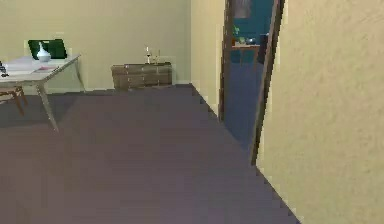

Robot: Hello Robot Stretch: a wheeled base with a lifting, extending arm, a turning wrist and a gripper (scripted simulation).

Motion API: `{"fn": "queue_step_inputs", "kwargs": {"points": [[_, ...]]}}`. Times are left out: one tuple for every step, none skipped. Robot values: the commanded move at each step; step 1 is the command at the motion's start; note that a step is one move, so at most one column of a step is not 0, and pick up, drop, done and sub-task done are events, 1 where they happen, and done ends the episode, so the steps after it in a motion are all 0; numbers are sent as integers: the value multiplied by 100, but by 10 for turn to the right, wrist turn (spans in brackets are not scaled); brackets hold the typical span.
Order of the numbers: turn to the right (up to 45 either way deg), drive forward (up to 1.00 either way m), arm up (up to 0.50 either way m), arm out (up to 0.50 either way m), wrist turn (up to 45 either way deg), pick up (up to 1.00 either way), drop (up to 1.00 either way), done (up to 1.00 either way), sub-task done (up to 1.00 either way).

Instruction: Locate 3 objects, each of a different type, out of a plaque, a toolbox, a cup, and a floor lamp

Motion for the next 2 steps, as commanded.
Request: {"fn": "queue_step_inputs", "kwargs": {"points": [[0,100,0,0,0,0,0,0,0],[0,100,0,0,0,0,0,0,0]]}}
